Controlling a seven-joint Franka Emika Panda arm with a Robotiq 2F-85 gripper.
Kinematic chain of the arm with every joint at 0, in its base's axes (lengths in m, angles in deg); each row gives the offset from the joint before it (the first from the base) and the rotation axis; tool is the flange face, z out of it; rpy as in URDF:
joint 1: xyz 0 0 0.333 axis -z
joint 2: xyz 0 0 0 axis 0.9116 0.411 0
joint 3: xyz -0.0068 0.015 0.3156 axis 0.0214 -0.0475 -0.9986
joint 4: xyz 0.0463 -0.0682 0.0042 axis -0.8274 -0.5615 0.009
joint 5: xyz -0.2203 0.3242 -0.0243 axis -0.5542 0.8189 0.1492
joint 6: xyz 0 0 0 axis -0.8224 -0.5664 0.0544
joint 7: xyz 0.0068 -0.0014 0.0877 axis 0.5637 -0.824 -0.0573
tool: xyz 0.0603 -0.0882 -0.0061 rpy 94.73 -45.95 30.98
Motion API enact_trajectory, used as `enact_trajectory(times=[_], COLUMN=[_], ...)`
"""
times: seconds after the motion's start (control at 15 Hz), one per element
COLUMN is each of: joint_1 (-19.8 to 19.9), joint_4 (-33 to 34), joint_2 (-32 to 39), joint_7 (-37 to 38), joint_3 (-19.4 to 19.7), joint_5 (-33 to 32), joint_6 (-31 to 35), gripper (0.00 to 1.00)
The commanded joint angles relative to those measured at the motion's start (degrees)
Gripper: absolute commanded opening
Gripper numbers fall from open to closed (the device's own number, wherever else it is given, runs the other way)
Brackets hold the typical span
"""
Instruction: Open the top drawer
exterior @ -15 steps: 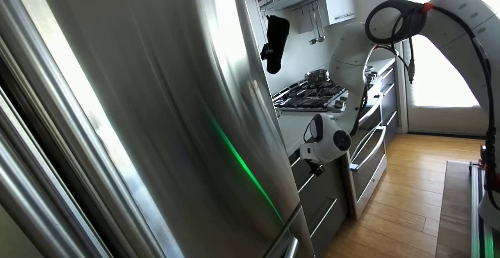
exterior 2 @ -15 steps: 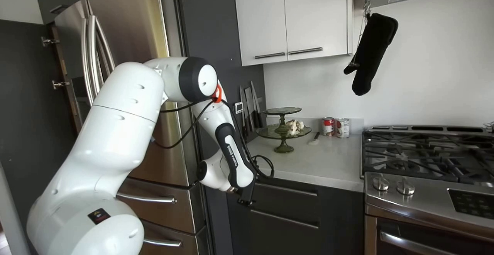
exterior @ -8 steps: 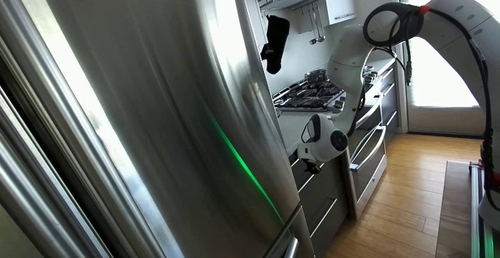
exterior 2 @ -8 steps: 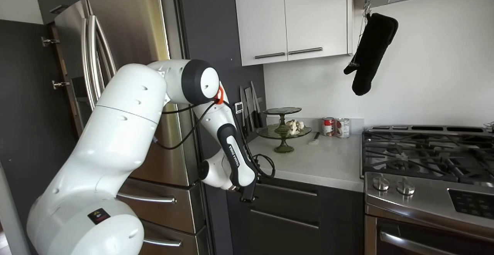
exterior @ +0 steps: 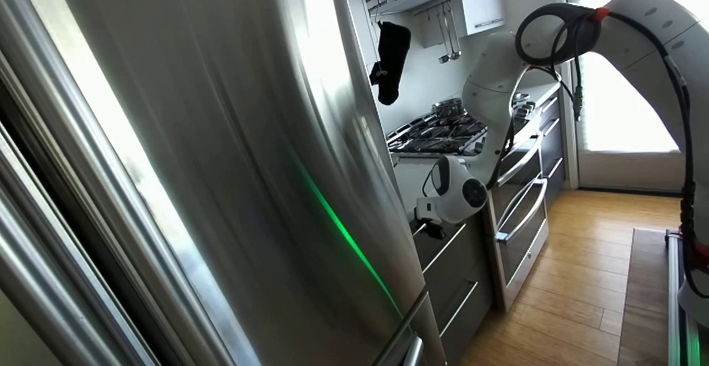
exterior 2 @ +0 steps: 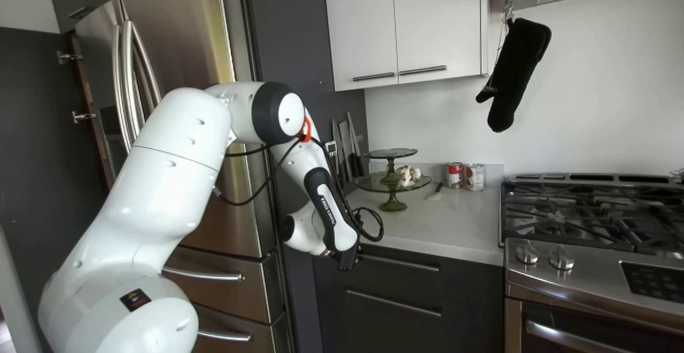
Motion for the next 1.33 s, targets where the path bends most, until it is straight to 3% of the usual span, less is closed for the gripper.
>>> enact_trajectory(times=[0.0, 0.27, 1.27], joint_1=[6.28, 14.29, 45.05], joint_4=[0.45, -0.67, -13.69], joint_2=[0.58, 0.75, 2.74], joint_7=[-1.08, -5.18, -17.45], joint_3=[-5.55, -12.97, -41.56], joint_5=[0.0, 0.0, -0.01], joint_6=[7.47, 10.9, 9.0], gripper=[0.05, 0.05, 0.05])
